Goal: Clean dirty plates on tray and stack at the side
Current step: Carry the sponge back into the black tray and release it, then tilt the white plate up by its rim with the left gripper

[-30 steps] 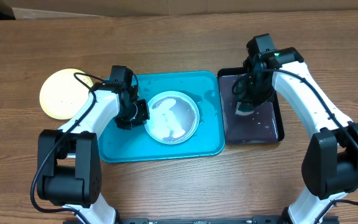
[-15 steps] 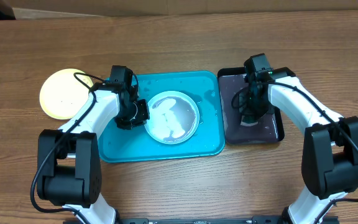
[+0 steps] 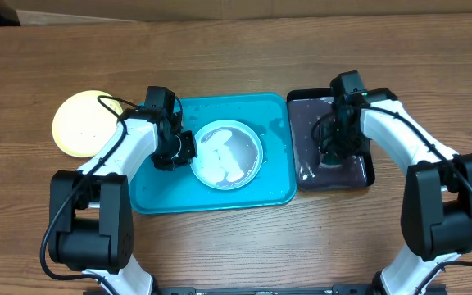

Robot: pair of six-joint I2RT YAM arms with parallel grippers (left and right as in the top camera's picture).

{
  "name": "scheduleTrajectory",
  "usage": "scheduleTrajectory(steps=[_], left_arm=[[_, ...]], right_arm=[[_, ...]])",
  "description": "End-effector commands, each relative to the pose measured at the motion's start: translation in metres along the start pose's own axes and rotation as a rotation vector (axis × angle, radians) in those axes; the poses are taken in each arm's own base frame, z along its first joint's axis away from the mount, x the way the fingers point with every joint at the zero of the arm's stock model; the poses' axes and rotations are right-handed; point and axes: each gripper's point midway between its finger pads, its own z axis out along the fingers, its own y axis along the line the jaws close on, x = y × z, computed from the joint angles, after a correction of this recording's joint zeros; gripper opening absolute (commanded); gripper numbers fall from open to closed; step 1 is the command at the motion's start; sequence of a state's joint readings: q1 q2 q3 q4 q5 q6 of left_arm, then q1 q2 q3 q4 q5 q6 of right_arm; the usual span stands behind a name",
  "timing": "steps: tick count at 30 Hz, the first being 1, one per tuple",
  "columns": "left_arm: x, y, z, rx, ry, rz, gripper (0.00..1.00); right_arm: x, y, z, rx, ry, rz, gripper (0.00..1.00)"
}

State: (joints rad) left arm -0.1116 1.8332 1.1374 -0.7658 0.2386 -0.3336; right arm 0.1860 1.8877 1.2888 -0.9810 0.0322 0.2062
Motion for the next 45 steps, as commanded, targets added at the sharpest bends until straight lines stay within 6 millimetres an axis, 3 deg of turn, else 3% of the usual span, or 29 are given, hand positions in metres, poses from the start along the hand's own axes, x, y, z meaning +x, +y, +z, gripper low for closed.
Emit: scheduleTrajectory(steps=[1, 4, 6, 7, 9, 10, 14, 15, 22, 33, 39, 43, 45], left_arm=[[0.003, 0.002, 0.005, -0.017, 0.011, 0.001, 0.06], [0.003, 0.002, 0.005, -0.017, 0.011, 0.001, 0.13], [0.003, 0.002, 0.005, -0.017, 0.011, 0.001, 0.18], [0.003, 0.002, 0.005, -0.018, 0.011, 0.001, 0.18], [0.003, 0.002, 0.005, -0.018, 0.011, 0.0, 0.18], [0.003, 0.002, 0.005, -0.018, 0.011, 0.0, 0.18], [0.003, 0.003, 0.005, -0.024, 0.009, 0.001, 0.18], [0.003, 0.003, 0.005, -0.03, 0.008, 0.003, 0.18], [0.004, 0.001, 0.006, -0.038, 0.008, 0.015, 0.14], [0.005, 0.006, 0.006, -0.076, 0.004, 0.021, 0.1], [0.009, 0.005, 0.009, -0.079, 0.013, 0.025, 0.14], [0.011, 0.004, 0.013, -0.078, 0.013, 0.032, 0.04], [0.011, 0.004, 0.013, -0.077, 0.012, 0.032, 0.04]], right_arm=[[-0.022, 0.003, -0.025, -0.035, -0.053, 0.017, 0.71], [-0.038, 0.003, -0.051, -0.048, -0.087, 0.027, 0.74], [-0.05, 0.002, -0.068, -0.056, -0.121, 0.038, 0.83], [-0.062, -0.004, -0.083, -0.062, -0.158, 0.058, 0.89], [-0.073, -0.014, -0.092, -0.066, -0.191, 0.091, 0.92], [-0.08, -0.032, -0.097, -0.061, -0.21, 0.133, 0.96], [-0.082, -0.073, -0.095, -0.038, -0.206, 0.229, 1.0], [-0.083, -0.092, -0.095, -0.032, -0.208, 0.274, 1.0], [-0.083, -0.128, -0.095, -0.022, -0.218, 0.361, 1.0], [-0.083, -0.132, -0.095, -0.021, -0.218, 0.37, 1.0], [-0.083, -0.132, -0.095, -0.021, -0.218, 0.37, 1.0], [-0.083, -0.132, -0.095, -0.021, -0.218, 0.37, 1.0], [-0.083, -0.132, -0.095, -0.021, -0.218, 0.37, 1.0]])
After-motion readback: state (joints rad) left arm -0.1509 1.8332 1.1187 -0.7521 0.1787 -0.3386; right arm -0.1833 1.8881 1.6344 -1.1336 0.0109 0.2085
